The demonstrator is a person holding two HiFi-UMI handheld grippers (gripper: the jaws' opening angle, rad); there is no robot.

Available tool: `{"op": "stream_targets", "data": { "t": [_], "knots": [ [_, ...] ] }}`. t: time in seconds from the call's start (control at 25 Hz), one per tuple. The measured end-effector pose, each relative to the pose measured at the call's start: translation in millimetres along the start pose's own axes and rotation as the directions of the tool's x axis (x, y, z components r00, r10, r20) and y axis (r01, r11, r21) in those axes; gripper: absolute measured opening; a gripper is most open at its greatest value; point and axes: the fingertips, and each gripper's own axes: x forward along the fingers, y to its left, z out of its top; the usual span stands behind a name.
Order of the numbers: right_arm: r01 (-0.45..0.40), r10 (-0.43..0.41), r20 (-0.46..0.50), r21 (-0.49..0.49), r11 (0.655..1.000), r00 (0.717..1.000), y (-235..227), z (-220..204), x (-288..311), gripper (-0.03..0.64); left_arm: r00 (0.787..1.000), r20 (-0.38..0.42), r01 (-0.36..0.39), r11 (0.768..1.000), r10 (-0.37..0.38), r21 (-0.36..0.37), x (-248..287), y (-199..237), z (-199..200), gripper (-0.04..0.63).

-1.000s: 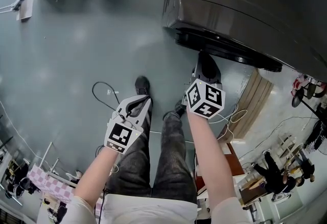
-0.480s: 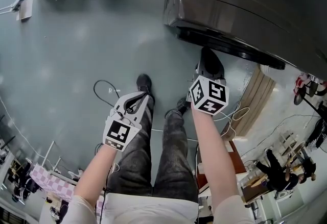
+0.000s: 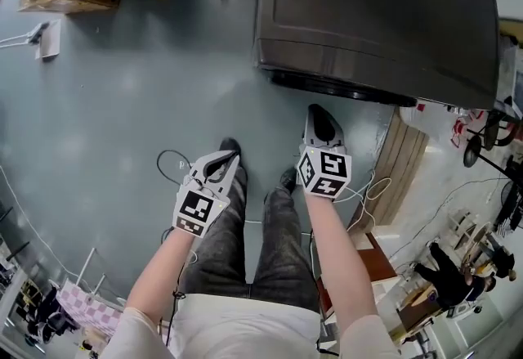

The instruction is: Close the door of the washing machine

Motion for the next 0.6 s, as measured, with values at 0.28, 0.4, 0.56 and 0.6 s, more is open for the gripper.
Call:
{"op": "stream_targets", "data": {
  "t": [0.28,0.4,0.56,0.6],
  "knots": [
    [-0.077,0.077,0.006,-0.047,0.996,0.997,27,48,-87,0.036,1.0,0.022,-0.009,0.999,0.008,0.054,-58,-21,78,0.009],
    [-0.081,0.083,0.017,-0.069,0.994,0.996,33,73,-129,0.036,0.999,0.053,-0.009,0.997,0.004,0.082,-85,-34,110,0.009],
    [-0.07,0.073,0.043,-0.079,0.994,0.996,36,111,-186,0.036,0.993,0.12,0.0,0.994,-0.013,0.11,-124,-57,154,0.009],
    [-0.066,0.07,0.046,-0.083,0.994,0.996,37,119,-200,0.036,0.991,0.135,0.005,0.994,-0.02,0.112,-134,-63,165,0.009]
  ]
}}
